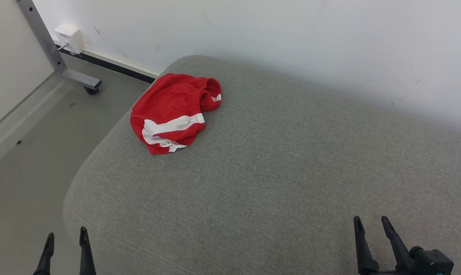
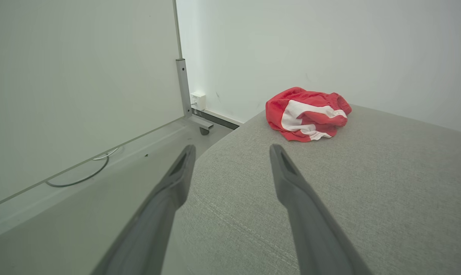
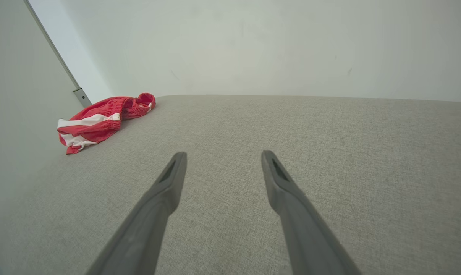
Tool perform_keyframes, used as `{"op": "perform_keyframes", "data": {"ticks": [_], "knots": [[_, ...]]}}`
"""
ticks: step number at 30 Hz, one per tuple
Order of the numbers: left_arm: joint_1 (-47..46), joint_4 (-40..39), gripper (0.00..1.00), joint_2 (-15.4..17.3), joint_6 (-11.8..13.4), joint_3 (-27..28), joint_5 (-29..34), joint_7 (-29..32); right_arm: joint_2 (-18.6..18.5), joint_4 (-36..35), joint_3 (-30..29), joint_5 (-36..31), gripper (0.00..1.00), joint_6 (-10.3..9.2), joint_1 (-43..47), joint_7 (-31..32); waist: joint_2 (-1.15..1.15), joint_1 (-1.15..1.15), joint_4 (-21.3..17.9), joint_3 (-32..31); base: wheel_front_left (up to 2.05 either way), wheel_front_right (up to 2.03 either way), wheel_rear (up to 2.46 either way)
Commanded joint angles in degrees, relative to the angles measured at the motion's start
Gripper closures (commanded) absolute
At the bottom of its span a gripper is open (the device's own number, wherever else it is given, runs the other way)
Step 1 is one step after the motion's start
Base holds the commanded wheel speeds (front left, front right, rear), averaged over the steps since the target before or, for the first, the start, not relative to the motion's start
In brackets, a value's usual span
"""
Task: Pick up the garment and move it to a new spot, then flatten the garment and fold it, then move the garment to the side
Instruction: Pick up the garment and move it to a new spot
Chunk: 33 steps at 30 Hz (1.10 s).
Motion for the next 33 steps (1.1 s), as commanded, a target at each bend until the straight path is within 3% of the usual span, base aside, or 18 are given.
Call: {"op": "perform_keyframes", "data": {"ticks": [1,16,26,33], "knots": [[-0.08,-0.17,0.00,0.01,0.27,0.28,-0.25,-0.17,-0.46,0.03,0.01,0.20,0.00,-0.15,-0.53,0.07,0.00,0.00,-0.78,0.46,0.00,0.00,0.00],[-17.40,2.41,0.00,4.51,-0.83,0.90,-3.39,-0.01,-3.50,-3.82,-1.81,-1.38,0.00,-0.15,-5.89,1.98,0.00,0.00,-12.13,10.17,0.00,0.00,0.00],[-34.02,7.75,0.00,10.89,-0.68,3.18,-6.18,2.38,-4.16,-7.56,-4.74,-2.73,0.00,-0.15,-9.14,2.06,0.00,0.00,-22.25,20.80,0.00,0.00,0.00],[-42.69,12.07,0.00,15.24,-0.89,2.99,-6.36,6.09,-3.84,-10.63,-7.31,-3.47,0.00,-0.15,-10.06,2.01,0.00,0.00,-27.01,26.50,0.00,0.00,0.00]]}}
